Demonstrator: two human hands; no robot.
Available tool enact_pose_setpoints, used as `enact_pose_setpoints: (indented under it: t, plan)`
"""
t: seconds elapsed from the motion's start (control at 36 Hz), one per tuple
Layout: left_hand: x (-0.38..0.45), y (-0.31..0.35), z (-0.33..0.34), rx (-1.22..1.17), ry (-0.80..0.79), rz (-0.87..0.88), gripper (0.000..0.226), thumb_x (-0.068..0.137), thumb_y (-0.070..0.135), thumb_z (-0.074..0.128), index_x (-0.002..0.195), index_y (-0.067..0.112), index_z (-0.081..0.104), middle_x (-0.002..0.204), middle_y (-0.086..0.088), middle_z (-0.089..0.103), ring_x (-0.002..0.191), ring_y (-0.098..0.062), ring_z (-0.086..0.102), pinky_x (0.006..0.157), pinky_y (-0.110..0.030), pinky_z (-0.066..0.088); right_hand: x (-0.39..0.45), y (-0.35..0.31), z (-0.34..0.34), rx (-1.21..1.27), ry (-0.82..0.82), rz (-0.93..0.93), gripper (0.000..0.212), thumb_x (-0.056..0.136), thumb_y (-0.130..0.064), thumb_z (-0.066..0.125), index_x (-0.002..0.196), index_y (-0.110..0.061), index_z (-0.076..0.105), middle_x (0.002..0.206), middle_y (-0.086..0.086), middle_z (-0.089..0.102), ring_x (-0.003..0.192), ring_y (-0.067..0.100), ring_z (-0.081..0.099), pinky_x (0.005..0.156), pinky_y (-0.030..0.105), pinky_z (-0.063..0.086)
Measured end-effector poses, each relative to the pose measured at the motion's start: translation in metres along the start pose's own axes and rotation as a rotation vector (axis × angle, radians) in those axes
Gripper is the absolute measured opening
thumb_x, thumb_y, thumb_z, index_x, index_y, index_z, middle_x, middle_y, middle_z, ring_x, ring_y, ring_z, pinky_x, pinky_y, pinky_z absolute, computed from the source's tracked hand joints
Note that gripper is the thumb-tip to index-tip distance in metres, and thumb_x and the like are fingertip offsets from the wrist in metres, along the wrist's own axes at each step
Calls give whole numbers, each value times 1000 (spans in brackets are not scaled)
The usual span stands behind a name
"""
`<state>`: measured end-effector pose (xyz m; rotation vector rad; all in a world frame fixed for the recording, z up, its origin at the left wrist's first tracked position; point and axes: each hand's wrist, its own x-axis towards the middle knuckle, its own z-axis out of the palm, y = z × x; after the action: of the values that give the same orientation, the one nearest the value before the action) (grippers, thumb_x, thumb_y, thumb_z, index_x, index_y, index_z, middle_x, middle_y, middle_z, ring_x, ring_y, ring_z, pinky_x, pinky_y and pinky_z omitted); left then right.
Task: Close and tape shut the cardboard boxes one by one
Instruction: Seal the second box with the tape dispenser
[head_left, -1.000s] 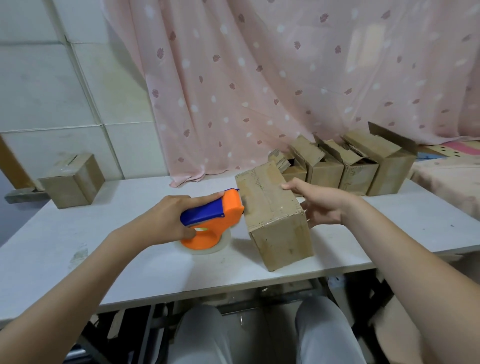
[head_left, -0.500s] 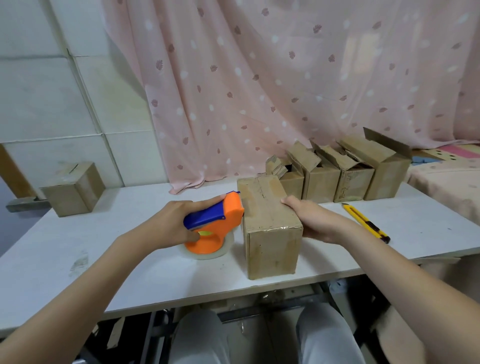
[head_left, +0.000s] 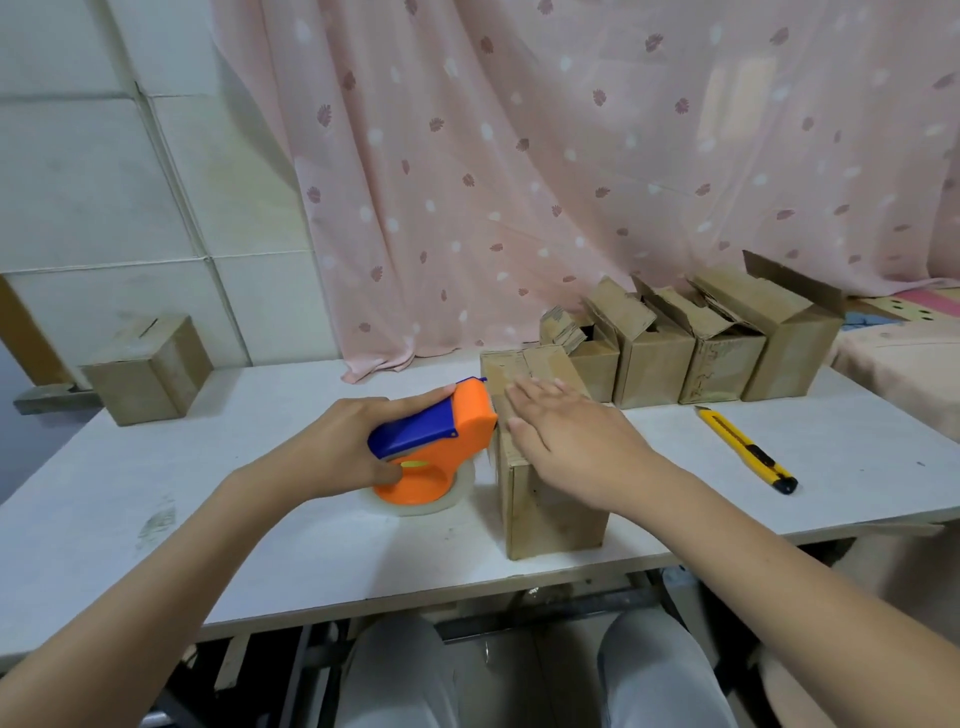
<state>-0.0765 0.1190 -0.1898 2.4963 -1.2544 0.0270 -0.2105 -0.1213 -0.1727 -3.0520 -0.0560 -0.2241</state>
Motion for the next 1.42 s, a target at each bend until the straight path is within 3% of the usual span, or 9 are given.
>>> enact_pose_setpoints:
  t: [0.42, 0.56, 0.64, 0.75, 0.83, 0.94, 1.08, 1.28, 1.42]
  plan:
    - [-29, -14, -16, 83, -40, -47, 94, 80, 24, 72, 136, 76, 16, 86, 19, 54, 77, -7, 52, 64, -16, 38, -3, -8, -12, 74, -52, 46, 52, 107, -34, 25, 153, -11, 34, 163, 4, 28, 151, 17, 19, 122, 29, 5]
    - [-25, -10, -15, 117, -29, -27, 91, 82, 26, 71, 139, 71, 16, 82, 17, 50, 77, -6, 50, 66, -15, 35, 11, -12, -21, 133, -101, 161, 44, 105, -37, 31, 136, -16, 54, 151, 10, 40, 148, 33, 23, 119, 62, 1]
    - [-25, -9, -14, 121, -12, -3, 91, 80, 26, 69, 136, 75, 16, 82, 13, 52, 76, -7, 50, 65, -16, 36, 26, -18, -30, 142, -153, 299, 41, 102, -44, 36, 129, -24, 59, 140, 15, 47, 140, 42, 30, 114, 64, 25]
    - [-22, -9, -13, 117, -14, 9, 92, 81, 27, 68, 132, 79, 11, 84, 8, 53, 76, -7, 50, 65, -18, 36, 45, -31, -42, 122, -278, 375, 64, 102, -52, 41, 152, -13, 30, 142, 13, 51, 130, 34, 47, 100, 41, 45]
    - [-21, -6, -13, 136, -17, 15, 91, 82, 28, 67, 133, 77, 11, 84, 10, 52, 77, -6, 49, 64, -15, 33, 59, -38, -42, 78, -351, 476, 86, 99, -55, 46, 157, -8, 4, 145, 18, 48, 127, 38, 50, 97, 43, 42]
    - [-22, -9, -12, 130, -17, 15, 92, 81, 28, 68, 130, 80, 9, 83, 10, 51, 77, -6, 49, 65, -16, 34, 78, -36, -35, 13, -414, 552, 102, 87, -63, 56, 156, -7, 5, 142, 18, 49, 120, 42, 53, 100, 47, 44]
    - [-22, -10, -13, 123, -28, -4, 93, 81, 29, 67, 133, 79, 9, 84, 7, 53, 77, -7, 50, 66, -19, 36, 64, -43, -62, -26, -383, 446, 77, 98, -48, 54, 153, -3, 24, 147, 13, 42, 113, 34, 55, 88, 38, 46]
    - [-25, -5, -15, 58, -41, 0, 96, 81, 26, 70, 138, 75, 11, 95, 16, 56, 78, -5, 52, 66, -16, 39, 58, -22, -74, 41, -457, 438, 71, 88, -57, 64, 140, -12, 46, 128, 11, 52, 83, 30, 59, 64, 37, 49]
    - [-21, 1, -21, 44, 14, 19, 98, 79, 22, 70, 138, 75, 13, 91, 20, 56, 77, -6, 52, 64, -16, 38, 46, -2, -76, 410, -447, 541, 56, 85, -50, 73, 122, -17, 48, 142, 18, 42, 105, 50, 60, 85, 61, 56]
